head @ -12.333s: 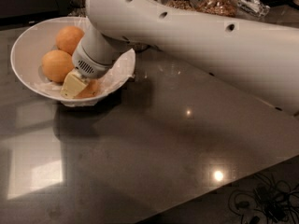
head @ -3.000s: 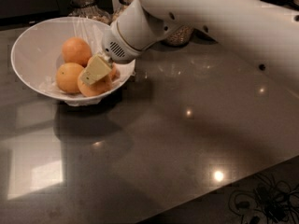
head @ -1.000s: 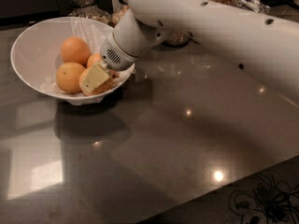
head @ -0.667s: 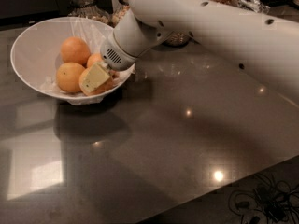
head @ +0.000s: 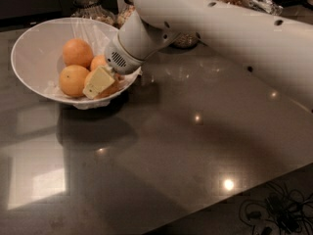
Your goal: Pick orange from white bowl
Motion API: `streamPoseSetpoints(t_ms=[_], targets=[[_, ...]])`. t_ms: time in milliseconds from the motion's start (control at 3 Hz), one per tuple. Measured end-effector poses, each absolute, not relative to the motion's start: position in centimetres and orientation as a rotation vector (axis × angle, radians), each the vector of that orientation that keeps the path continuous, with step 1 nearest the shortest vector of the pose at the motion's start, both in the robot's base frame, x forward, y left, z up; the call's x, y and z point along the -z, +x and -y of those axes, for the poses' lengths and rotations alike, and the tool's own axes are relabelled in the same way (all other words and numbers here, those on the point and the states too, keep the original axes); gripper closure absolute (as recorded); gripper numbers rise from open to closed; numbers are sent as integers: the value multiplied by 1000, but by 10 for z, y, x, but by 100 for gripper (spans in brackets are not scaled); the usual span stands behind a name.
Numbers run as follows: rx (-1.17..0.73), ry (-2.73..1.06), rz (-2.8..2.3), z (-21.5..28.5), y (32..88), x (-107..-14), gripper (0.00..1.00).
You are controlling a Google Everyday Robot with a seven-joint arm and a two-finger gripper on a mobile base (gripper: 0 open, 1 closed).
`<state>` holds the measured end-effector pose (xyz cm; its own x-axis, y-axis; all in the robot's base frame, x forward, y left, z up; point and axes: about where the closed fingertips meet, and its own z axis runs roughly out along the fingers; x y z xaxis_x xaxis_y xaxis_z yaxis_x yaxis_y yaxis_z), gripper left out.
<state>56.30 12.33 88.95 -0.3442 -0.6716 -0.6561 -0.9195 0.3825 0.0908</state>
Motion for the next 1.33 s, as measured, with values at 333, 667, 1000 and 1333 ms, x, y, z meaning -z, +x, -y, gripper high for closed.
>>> streamPoseSetpoints(t_ms=[333, 667, 1000, 1333], targets=[[-647, -1341, -2155, -121, 564, -877, 41], [-665, -1322, -2172, -120, 564, -877, 40], [-665, -1323, -2172, -120, 564, -877, 58], [-665, -1323, -2172, -120, 564, -877, 82]])
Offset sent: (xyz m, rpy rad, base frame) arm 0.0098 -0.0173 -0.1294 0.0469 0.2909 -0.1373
